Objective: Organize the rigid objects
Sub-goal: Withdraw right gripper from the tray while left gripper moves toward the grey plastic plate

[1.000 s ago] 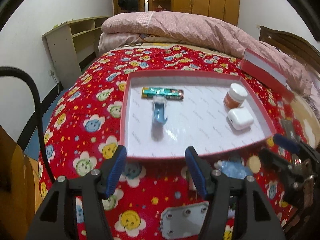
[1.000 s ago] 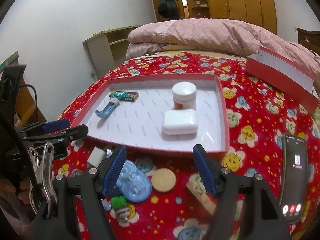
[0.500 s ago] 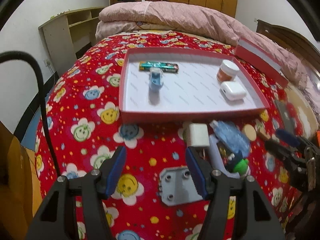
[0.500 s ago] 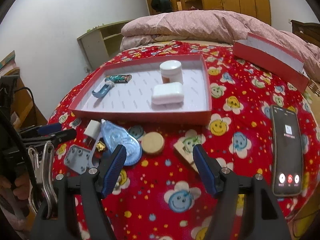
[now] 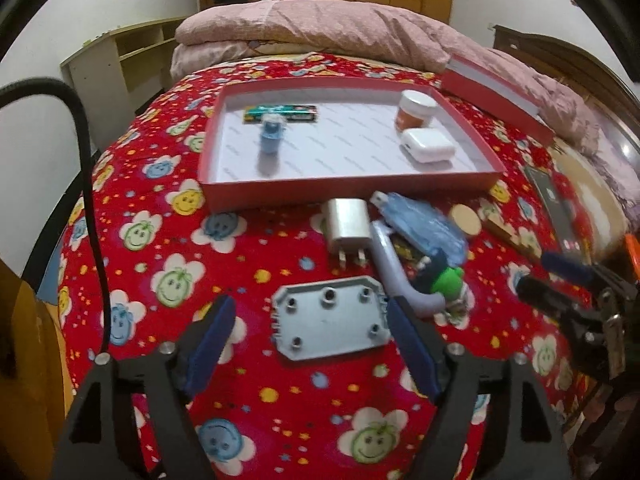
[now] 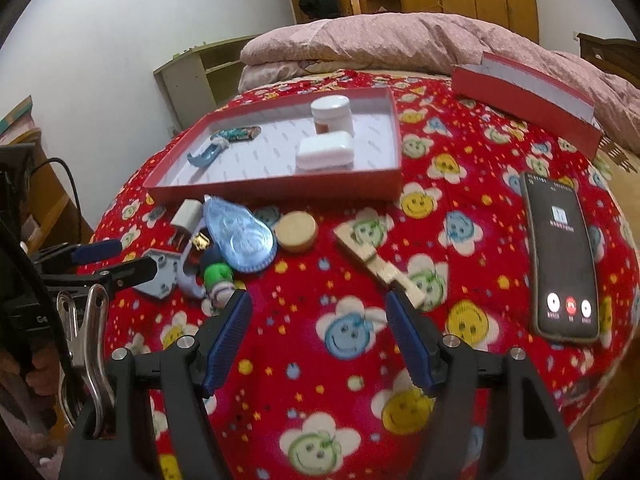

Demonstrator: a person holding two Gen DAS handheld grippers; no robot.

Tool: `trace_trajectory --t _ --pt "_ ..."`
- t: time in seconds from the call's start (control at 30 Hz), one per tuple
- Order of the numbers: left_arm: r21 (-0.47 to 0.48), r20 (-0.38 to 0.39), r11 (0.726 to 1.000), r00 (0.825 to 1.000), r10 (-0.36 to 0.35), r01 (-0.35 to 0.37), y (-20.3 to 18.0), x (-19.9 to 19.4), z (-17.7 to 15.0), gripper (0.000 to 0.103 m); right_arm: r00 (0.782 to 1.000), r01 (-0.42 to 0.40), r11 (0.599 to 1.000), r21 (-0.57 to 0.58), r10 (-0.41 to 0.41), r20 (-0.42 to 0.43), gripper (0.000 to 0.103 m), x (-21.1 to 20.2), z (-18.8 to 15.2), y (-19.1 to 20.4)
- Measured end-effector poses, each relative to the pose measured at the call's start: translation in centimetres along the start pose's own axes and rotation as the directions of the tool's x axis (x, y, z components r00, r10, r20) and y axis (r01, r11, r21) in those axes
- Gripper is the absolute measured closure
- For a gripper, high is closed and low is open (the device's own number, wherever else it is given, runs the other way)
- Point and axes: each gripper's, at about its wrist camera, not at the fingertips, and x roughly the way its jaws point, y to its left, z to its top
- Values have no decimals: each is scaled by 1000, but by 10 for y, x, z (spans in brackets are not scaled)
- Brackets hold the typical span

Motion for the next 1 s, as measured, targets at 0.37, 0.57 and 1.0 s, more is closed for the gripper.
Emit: trace_trajectory --t 0.37,0.57,1.0 --pt "59 -9 994 996 93 -92 -21 21 -12 18 1000 7 999 40 -7 2 32 -5 -14 -16" --pt "-16 -8 999 999 50 -50 -11 26 -11 18 1000 0 998 56 0 -15 32 3 -16 -22" --pt "23 26 999 999 37 -37 -15 23 -13 29 1000 12 1000 29 -12 11 34 2 -3 -22"
